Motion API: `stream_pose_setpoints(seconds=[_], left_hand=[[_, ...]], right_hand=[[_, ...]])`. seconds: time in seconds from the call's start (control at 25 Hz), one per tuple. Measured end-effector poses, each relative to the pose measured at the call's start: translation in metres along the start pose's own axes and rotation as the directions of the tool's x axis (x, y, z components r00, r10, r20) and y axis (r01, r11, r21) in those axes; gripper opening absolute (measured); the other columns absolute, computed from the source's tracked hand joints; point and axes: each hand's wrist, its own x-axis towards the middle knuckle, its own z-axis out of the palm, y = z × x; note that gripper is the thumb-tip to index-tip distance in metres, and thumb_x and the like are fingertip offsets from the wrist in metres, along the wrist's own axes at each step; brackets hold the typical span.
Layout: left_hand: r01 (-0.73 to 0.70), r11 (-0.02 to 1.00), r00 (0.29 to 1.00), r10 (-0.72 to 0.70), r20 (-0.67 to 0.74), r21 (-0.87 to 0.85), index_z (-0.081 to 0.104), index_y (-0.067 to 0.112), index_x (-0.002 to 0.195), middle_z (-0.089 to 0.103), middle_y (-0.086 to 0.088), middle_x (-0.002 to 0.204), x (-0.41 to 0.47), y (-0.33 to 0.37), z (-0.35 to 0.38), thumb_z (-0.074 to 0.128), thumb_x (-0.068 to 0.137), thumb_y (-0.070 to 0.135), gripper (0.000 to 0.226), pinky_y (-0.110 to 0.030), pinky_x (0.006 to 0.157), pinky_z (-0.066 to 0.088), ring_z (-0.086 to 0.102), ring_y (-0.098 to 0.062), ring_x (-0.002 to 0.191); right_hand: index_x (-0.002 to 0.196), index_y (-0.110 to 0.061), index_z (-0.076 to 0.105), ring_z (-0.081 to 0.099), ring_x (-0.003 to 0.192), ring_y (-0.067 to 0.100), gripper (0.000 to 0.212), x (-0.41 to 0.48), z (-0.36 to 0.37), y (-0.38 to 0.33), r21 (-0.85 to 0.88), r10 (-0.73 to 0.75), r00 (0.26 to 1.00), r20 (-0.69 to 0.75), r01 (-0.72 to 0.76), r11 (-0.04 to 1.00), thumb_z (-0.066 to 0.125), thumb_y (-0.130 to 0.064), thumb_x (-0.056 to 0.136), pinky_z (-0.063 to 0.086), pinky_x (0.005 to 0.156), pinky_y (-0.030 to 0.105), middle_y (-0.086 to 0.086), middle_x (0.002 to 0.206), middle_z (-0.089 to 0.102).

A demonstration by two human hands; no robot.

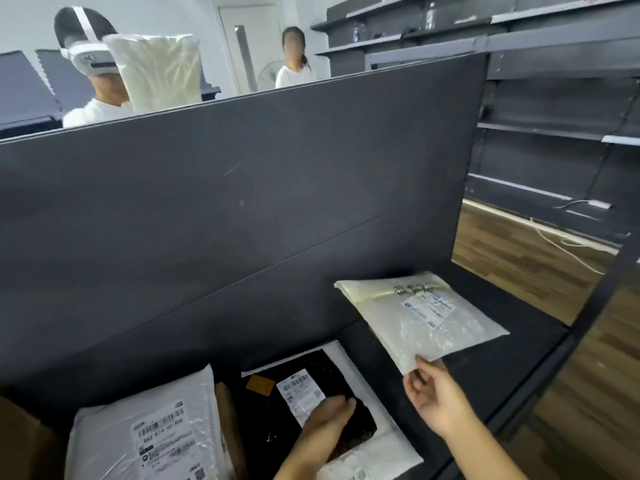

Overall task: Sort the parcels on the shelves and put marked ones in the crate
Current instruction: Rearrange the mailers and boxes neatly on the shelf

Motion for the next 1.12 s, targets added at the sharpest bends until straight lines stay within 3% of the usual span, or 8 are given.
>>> stream_pose_setpoints(seconds=[0.12,0.24,0.32,0.48,0.64,0.76,0.88,1.12], left_hand=[[0.041,0.877,0.996,0.003,0.090,-0.479,0.057,0.019,0.113,0.062,-0.005,0.122,-0.005,0.023,0.004,0.052,0.093,0.040,0.029,-0.042,0.101,0.044,0.057,-0.028,0.115],[0.035,0.724,0.995,0.037,0.089,-0.689,0.050,-0.001,0.130,0.051,-0.024,0.136,-0.009,0.028,0.002,0.059,0.090,0.025,0.049,-0.049,0.114,0.029,0.043,-0.038,0.131],[-0.021,0.738,0.991,0.104,0.084,-0.675,0.054,-0.002,0.127,0.056,-0.029,0.129,-0.017,0.015,-0.004,0.080,0.065,0.026,0.073,-0.056,0.110,0.032,0.050,-0.043,0.124],[-0.118,0.751,0.986,0.164,0.010,-0.650,0.062,0.004,0.116,0.072,-0.019,0.105,-0.046,0.014,-0.038,0.064,0.077,0.010,0.039,-0.046,0.089,0.050,0.067,-0.036,0.099],[-0.215,0.775,0.975,0.136,-0.176,-0.594,0.065,0.005,0.102,0.072,-0.017,0.089,-0.080,0.005,-0.090,0.071,0.072,0.014,0.031,-0.038,0.074,0.049,0.066,-0.033,0.084],[-0.202,0.843,0.962,0.075,-0.264,-0.498,0.070,0.007,0.102,0.068,-0.012,0.110,-0.090,-0.008,-0.128,0.068,0.079,0.024,0.028,-0.044,0.102,0.039,0.057,-0.032,0.112],[-0.294,0.842,0.943,0.180,-0.279,-0.452,0.059,-0.002,0.116,0.054,-0.017,0.127,-0.104,-0.027,-0.142,0.048,0.091,0.002,0.027,-0.038,0.109,0.026,0.042,-0.029,0.126],[-0.422,0.743,0.884,0.211,-0.417,-0.519,0.066,0.014,0.108,0.063,-0.007,0.121,-0.136,-0.010,-0.145,0.056,0.083,0.043,0.039,-0.042,0.105,0.038,0.058,-0.024,0.109]], right_hand=[[0.094,-0.024,0.060,0.052,0.041,0.008,0.024,-0.033,-0.006,0.052,-0.066,0.078,0.995,0.057,-0.074,0.995,0.051,-0.001,0.090,0.046,0.043,0.017,-0.003,0.062,0.064],[0.110,-0.025,0.058,0.068,0.063,0.021,0.037,-0.052,-0.013,0.085,-0.144,0.124,0.984,0.131,-0.105,0.984,0.046,0.004,0.091,0.052,0.048,0.024,0.010,0.102,0.068],[0.123,-0.018,0.053,0.065,0.090,0.029,0.043,-0.059,-0.019,0.093,-0.207,0.123,0.975,0.183,-0.084,0.975,0.048,0.008,0.089,0.056,0.060,0.030,0.014,0.120,0.063],[0.116,-0.014,0.059,0.066,0.079,0.027,0.025,-0.071,-0.017,0.072,-0.098,0.115,0.983,0.141,-0.102,0.990,0.050,-0.018,0.093,0.054,0.062,0.036,0.007,0.096,0.068],[0.095,-0.026,0.062,0.061,0.089,0.023,0.027,-0.075,-0.011,0.000,0.049,-0.133,0.988,0.073,0.130,0.990,0.066,-0.046,0.077,0.048,0.073,0.041,0.004,0.107,0.060],[0.123,-0.025,0.054,0.057,0.110,0.024,0.030,-0.083,0.006,-0.032,-0.296,-0.143,0.959,0.247,0.215,0.931,0.048,-0.031,0.093,0.044,0.093,0.043,0.002,0.126,0.058],[0.122,-0.017,0.056,0.067,0.102,0.030,0.049,-0.101,0.039,-0.030,-0.674,0.014,0.915,0.403,0.286,0.681,0.068,-0.024,0.076,0.048,0.095,0.049,0.009,0.112,0.071],[0.116,-0.018,0.059,0.068,0.100,0.029,0.052,-0.126,0.082,-0.009,-0.676,-0.095,0.872,0.480,0.437,0.593,0.071,-0.032,0.067,0.049,0.095,0.053,0.010,0.110,0.071]])
